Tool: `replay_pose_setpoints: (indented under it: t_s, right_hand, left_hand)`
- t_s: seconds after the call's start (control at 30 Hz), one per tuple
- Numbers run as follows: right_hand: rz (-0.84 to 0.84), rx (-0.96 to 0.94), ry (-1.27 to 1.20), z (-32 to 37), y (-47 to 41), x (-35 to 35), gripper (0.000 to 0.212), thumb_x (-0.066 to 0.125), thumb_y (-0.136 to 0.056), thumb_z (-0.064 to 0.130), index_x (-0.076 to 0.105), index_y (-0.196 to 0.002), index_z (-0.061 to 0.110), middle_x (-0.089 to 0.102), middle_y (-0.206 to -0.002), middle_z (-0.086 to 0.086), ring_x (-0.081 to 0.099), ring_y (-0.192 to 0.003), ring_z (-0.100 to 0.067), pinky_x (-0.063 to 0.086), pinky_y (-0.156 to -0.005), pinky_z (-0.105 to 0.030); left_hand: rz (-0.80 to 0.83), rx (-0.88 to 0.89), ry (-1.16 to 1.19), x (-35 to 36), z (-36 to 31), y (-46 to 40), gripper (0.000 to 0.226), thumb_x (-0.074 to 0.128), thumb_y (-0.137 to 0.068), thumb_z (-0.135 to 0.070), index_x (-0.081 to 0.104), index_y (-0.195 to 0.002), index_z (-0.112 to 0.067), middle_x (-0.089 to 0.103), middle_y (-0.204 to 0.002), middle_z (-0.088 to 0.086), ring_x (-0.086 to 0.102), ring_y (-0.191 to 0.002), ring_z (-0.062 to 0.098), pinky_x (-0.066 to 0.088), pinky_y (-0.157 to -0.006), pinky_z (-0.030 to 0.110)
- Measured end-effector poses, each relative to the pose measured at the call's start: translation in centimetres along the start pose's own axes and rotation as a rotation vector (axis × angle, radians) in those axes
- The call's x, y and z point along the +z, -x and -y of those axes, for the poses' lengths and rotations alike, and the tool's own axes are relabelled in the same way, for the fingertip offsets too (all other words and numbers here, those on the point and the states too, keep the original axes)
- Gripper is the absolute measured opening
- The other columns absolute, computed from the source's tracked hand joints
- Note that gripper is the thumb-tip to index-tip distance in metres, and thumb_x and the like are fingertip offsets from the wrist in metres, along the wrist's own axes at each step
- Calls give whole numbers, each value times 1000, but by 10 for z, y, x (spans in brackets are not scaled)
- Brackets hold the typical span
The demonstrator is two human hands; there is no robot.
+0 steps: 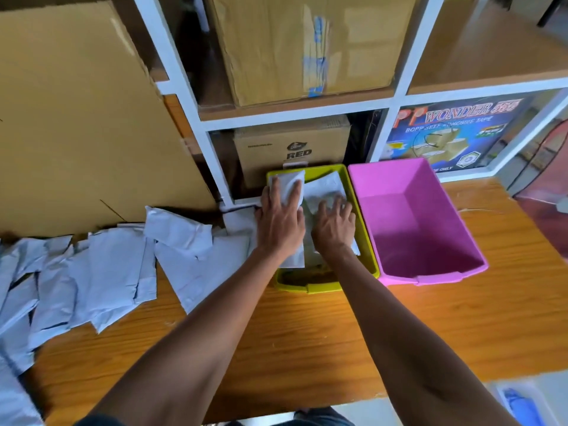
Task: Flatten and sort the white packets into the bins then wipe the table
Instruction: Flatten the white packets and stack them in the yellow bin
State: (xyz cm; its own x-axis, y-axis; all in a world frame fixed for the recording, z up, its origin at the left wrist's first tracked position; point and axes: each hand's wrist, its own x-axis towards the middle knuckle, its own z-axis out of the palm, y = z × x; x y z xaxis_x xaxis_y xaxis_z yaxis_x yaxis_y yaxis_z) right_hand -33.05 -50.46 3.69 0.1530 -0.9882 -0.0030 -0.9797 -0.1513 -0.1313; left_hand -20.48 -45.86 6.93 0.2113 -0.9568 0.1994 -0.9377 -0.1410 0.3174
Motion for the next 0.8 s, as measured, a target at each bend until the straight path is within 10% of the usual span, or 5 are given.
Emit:
replay_pose_setpoints:
  t_s: [0.2,0.57,0.8]
  right_hand:
    - [201,-83,10,-14,-11,27,73,21,-110,48,-4,-165,8,-15,-171,-21,-19,-157,-36,3,-128,-48]
    - [189,-236,-31,-28,-25,46,68,28,-111,24,-8,-162,-2,-17,-169,-27,-20,-155,-43,-29,-117,-49]
    - [180,-370,138,-38,-36,46,68,37,-106,16,3,-163,-2,2,-167,-33,0,-157,-48,-4,-127,-55]
  left_hand:
    - [21,-34,-6,8,-5,-15,63,43,-106,-40,20,-165,-37,7,-174,15,19,-154,45,40,-115,64]
    - [107,-75,-18,27,-32,-25,62,38,-108,-44,16,-166,-38,6,-175,13,18,-157,43,30,-121,59]
    - [275,-198,109,64,-34,-32,64,29,-112,-48,6,-169,-31,-12,-175,13,-5,-160,44,15,-128,59]
